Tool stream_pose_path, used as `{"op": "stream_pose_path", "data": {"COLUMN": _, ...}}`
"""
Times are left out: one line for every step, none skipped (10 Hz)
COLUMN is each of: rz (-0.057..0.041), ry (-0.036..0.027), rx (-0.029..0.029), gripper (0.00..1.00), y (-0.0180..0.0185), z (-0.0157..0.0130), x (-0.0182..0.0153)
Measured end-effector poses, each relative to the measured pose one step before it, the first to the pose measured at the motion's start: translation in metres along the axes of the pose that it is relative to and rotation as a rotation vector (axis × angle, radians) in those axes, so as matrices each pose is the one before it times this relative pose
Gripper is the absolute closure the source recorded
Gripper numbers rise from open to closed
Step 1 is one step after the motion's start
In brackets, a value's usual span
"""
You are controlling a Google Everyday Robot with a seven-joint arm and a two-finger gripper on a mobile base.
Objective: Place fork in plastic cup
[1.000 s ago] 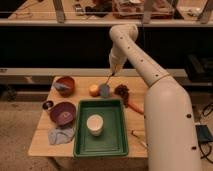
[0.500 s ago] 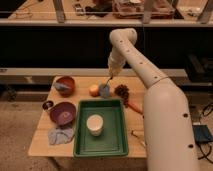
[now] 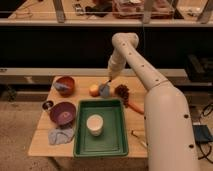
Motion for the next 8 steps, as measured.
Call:
{"op": "stream_pose_path", "data": {"rz": -0.00531, "ry": -0.00547, "rx": 0.00654, "gripper": 1.0, "y": -0.00251, "z": 0.00383, "x": -0.00034}}
{"op": "stream_pose_path", "data": {"rz": -0.00375, "ry": -0.00643, "rx": 0.00824, "gripper": 0.98, "y": -0.0021, "z": 0.00541, "x": 0.00016}}
{"op": "stream_pose_path", "data": {"rz": 0.00044, "ry": -0.00771, "rx": 0.00819, "gripper": 0.9, "y": 0.00176, "z": 0.00553, "x": -0.00058}}
{"op": "stream_pose_path", "data": {"rz": 0.00042, "ry": -0.00327, "rx": 0.00594, "gripper": 0.8, "y": 0.00119, "z": 0.00271, "x": 0.00001}}
{"op": "stream_pose_path", "data": {"rz": -0.00177, "ry": -0.0041, "rx": 0.00342, "gripper": 0.71, "y": -0.00045, "z": 0.00277, "x": -0.00007}}
{"op": "stream_pose_path", "data": {"rz": -0.00279, "ry": -0.00249, "rx": 0.00235, "gripper": 0.61, "y": -0.00181, "z": 0.00315, "x": 0.00025}}
{"op": "stream_pose_path", "data": {"rz": 0.0002, "ry": -0.00146, "rx": 0.00249, "gripper": 0.48, "y": -0.00014, "z": 0.00285, "x": -0.0002}}
{"op": "stream_pose_path", "data": {"rz": 0.00013, "ry": -0.00149, "rx": -0.00027, "gripper": 0.4, "y": 0.00058, "z": 0.00131, "x": -0.00064}}
